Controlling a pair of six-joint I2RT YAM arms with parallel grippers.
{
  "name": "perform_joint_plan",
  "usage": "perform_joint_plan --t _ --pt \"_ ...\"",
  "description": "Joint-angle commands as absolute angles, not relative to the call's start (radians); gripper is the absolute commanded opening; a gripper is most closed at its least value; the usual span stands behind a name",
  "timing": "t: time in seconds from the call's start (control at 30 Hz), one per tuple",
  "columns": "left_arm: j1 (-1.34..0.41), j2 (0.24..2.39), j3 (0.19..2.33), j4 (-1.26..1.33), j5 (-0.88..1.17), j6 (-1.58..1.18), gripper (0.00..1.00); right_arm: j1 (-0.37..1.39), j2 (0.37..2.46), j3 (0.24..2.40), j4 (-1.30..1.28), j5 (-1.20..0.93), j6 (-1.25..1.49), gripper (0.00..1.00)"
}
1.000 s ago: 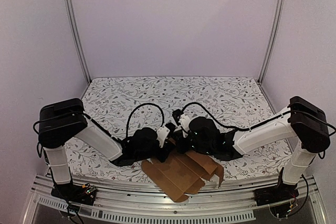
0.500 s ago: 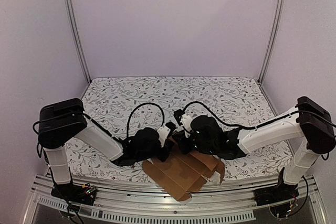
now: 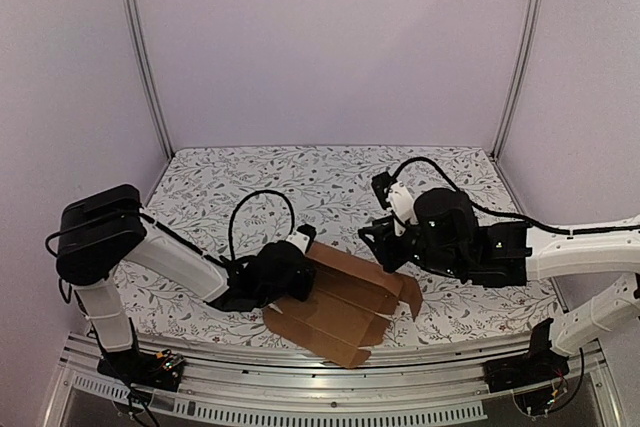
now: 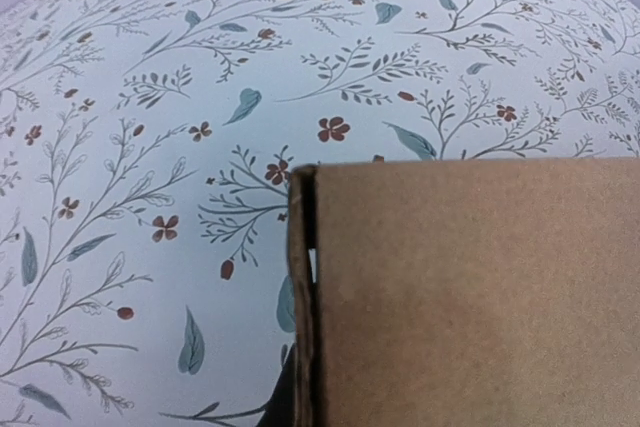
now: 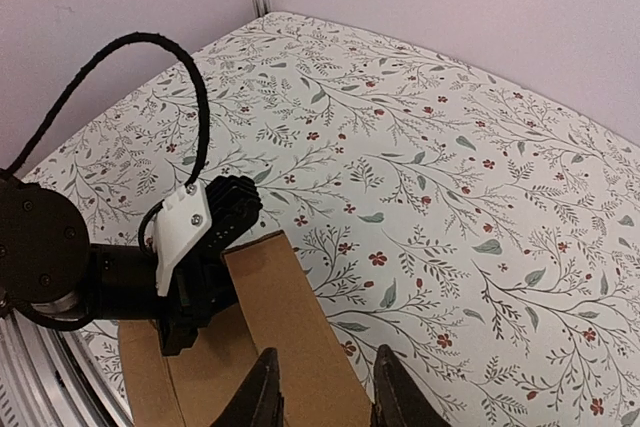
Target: Fold the paper box
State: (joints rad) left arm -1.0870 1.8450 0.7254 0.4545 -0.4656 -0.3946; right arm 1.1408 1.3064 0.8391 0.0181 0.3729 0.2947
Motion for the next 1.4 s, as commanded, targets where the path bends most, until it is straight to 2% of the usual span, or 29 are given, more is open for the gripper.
perform_joint_plan --t 0.0,0.07,0.1,0.27,0.47,0.9,1.37 --pt "-1.117 1.794 0.772 0.257 -0.595 -0.508 0.00 1.146 1.251 0.857 -0.182 0.446 0.267 0.20" --pt "-1.118 1.780 0.791 0.188 -0.598 -0.558 0.00 1.143 1.239 0.858 -0.229 0.462 0.270 0.04" --pt "-1.118 1.776 0.802 0.153 -0.595 -0.586 0.00 1.141 1.238 0.857 -0.245 0.461 0.276 0.00" --pt "-1.121 1.773 0.866 -0.044 -0.584 -0.714 0.00 1.122 1.237 0.829 -0.275 0.422 0.315 0.00" --pt "-1.130 1.777 0.891 -0.133 -0.573 -0.800 0.00 1.102 1.252 0.794 -0.281 0.408 0.345 0.00" --pt "-1.150 1.763 0.877 -0.165 -0.542 -0.863 0.00 1.051 1.357 0.773 -0.243 0.353 0.373 0.00" --pt "-1.157 1.770 0.884 -0.163 -0.510 -0.883 0.00 1.038 1.487 0.764 -0.044 0.271 0.443 0.00"
